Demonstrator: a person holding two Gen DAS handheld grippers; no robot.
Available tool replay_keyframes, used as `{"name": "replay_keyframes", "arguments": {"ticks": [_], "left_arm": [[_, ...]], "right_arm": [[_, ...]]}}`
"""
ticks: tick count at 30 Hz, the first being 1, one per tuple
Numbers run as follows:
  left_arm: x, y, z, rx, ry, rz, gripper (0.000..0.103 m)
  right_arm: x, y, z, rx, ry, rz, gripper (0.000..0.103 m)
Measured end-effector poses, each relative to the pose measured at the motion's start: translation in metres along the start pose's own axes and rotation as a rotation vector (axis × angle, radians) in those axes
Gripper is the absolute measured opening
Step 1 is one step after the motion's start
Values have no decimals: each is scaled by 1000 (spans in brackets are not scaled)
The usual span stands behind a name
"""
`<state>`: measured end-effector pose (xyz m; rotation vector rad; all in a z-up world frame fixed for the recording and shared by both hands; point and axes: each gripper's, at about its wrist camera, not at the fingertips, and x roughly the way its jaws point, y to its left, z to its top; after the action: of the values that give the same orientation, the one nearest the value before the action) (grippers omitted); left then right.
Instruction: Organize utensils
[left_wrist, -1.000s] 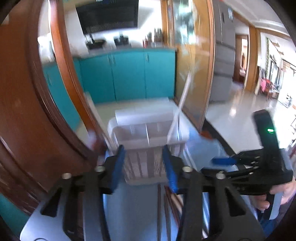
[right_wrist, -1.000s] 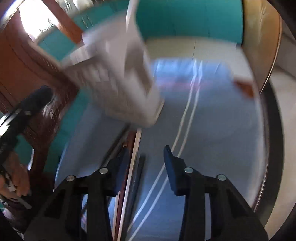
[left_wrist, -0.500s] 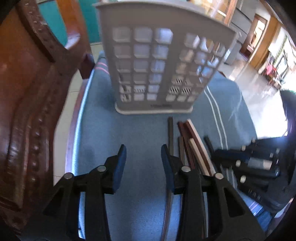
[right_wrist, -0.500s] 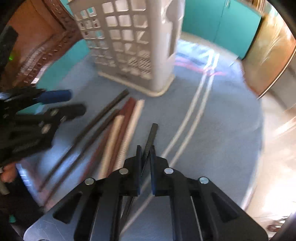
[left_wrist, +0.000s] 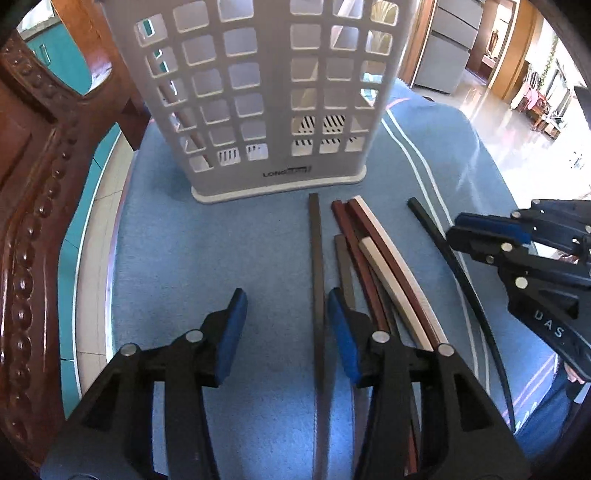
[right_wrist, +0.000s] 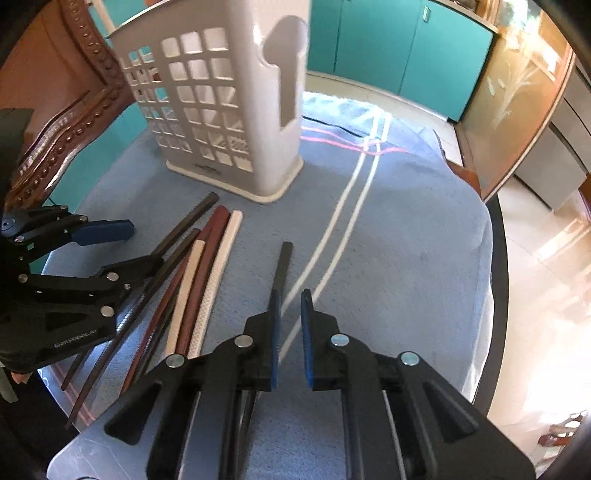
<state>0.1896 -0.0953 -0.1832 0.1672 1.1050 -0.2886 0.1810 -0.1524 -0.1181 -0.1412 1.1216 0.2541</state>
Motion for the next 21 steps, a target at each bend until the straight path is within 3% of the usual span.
{"name": "replay_keyframes", "arguments": {"ticks": [5,11,17,18,21], "left_arm": [[0,-6,-7,3,-5,12,52],[5,2,-5,-2,-7,8,50],[0,10,2,-1,2,3,25],[0,10,4,2,4,1,18],[-5,8,2,19,1,-1,10]], "right_arm": [[4,-10,0,16,-4,-13,19],[0,-7,-8,11,-4,-22,20],[9,7,-5,-6,-2,-20,19],[9,8,-5,-12,-8,-15,13],[8,12,-5,-14,-29,-18,2]]}}
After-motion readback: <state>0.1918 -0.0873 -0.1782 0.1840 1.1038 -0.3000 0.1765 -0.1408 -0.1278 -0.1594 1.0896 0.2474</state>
